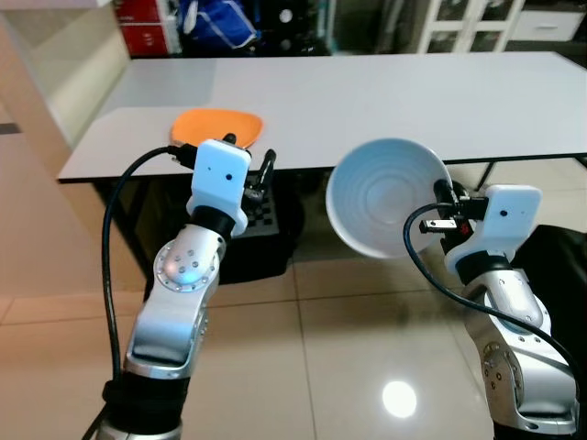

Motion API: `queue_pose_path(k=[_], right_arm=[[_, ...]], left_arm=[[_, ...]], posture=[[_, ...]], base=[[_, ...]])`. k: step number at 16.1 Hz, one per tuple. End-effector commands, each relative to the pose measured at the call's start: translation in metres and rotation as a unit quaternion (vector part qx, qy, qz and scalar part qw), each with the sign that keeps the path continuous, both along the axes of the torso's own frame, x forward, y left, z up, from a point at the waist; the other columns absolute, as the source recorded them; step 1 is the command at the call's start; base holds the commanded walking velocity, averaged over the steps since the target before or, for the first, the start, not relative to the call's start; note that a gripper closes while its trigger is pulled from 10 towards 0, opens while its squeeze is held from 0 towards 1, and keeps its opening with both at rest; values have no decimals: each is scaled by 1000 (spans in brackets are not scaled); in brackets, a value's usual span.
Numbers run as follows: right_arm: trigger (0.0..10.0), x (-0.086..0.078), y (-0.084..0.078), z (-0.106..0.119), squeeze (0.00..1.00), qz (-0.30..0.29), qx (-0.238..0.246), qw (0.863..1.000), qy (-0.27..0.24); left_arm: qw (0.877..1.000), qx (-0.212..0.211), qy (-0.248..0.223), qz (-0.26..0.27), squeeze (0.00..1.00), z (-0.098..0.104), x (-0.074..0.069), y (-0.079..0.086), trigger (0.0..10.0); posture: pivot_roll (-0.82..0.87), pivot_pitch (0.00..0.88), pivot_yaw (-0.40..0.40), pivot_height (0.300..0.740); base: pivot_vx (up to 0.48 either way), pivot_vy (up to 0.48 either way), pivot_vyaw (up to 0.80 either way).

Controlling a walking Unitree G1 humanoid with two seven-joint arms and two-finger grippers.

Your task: Setting the table

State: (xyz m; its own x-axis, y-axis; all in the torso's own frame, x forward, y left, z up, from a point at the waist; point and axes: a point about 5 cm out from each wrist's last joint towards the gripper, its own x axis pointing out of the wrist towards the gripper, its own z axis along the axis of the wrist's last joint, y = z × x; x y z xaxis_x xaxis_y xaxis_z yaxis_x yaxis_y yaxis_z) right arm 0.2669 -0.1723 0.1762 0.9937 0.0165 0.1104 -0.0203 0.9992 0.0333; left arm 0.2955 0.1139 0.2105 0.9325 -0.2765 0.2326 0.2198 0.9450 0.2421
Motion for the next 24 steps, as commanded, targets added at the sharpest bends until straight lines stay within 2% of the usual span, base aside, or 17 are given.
queue_pose_path(k=[1, 6, 16, 20, 24], right_arm=[[10000, 1, -1, 8, 0, -2, 12, 1000, -13], [10000, 2, 0, 4, 0, -2, 20, 1000, 4], [10000, 3, 1, 6, 0, -1, 13, 1000, 2], [10000, 4, 1, 7, 0, -1, -14, 1000, 1], [10000, 5, -1, 8, 0, -9, -17, 1000, 2]], left_arm=[[1000, -1, -10, -8, 0, 6, 1, -1, 10000], [1000, -2, -11, -17, 0, 6, 1, -1, 10000], [1000, -1, -9, -26, 0, 5, 2, -1, 10000], [1000, -2, -12, -28, 0, 6, 2, -2, 10000], [999, -1, -13, -30, 0, 6, 1, -3, 10000]], posture=[[-61, 0, 5, 740], [-62, 0, 8, 740], [-62, 0, 6, 740], [-62, 0, 6, 740], [-62, 0, 4, 740]], base=[[0, 0, 0], [346, 0, -419], [426, 0, 0], [472, 0, 0], [469, 0, 755]])
